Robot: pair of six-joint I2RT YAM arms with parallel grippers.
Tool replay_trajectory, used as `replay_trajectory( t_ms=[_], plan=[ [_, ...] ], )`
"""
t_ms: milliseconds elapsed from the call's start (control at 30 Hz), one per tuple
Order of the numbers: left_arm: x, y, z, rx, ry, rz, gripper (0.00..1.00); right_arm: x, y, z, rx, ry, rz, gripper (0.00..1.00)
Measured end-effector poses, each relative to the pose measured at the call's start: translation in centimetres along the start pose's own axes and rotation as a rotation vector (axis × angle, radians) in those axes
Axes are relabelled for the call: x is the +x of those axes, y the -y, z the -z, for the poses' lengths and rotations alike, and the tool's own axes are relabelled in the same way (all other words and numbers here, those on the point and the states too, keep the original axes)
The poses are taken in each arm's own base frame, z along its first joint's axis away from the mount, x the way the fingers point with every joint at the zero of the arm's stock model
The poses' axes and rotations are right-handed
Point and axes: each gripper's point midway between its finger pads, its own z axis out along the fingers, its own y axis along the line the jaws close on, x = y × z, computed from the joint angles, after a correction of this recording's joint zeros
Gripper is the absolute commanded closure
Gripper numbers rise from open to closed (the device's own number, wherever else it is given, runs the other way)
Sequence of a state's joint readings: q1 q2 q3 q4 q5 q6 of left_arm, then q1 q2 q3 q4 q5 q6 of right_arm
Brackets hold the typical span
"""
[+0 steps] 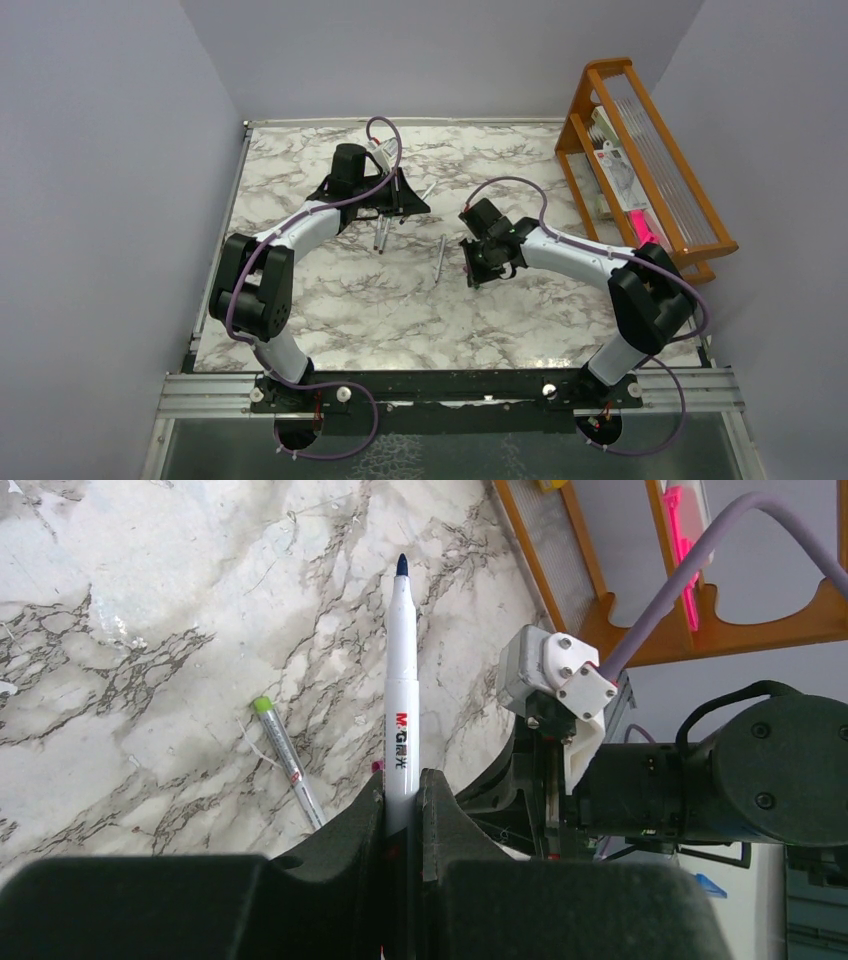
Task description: Insert the pens into the pen caps
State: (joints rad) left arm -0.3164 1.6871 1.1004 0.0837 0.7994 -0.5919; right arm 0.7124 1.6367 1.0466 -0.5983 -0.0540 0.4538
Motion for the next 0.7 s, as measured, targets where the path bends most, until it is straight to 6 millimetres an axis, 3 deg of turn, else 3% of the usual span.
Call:
replay_trajectory(
  t_ms=[300,700],
  plan=[
    [0.1,-0.1,0.0,0.000,-0.001,0.001,1.00,2.0,1.0,-1.3,0.031,-0.065,-0.018,0.99],
    [0.1,-0.1,0.0,0.000,-0.001,0.001,1.00,2.6,2.6,-2.0,0.094,-0.094,-0.033,0.99]
  ],
)
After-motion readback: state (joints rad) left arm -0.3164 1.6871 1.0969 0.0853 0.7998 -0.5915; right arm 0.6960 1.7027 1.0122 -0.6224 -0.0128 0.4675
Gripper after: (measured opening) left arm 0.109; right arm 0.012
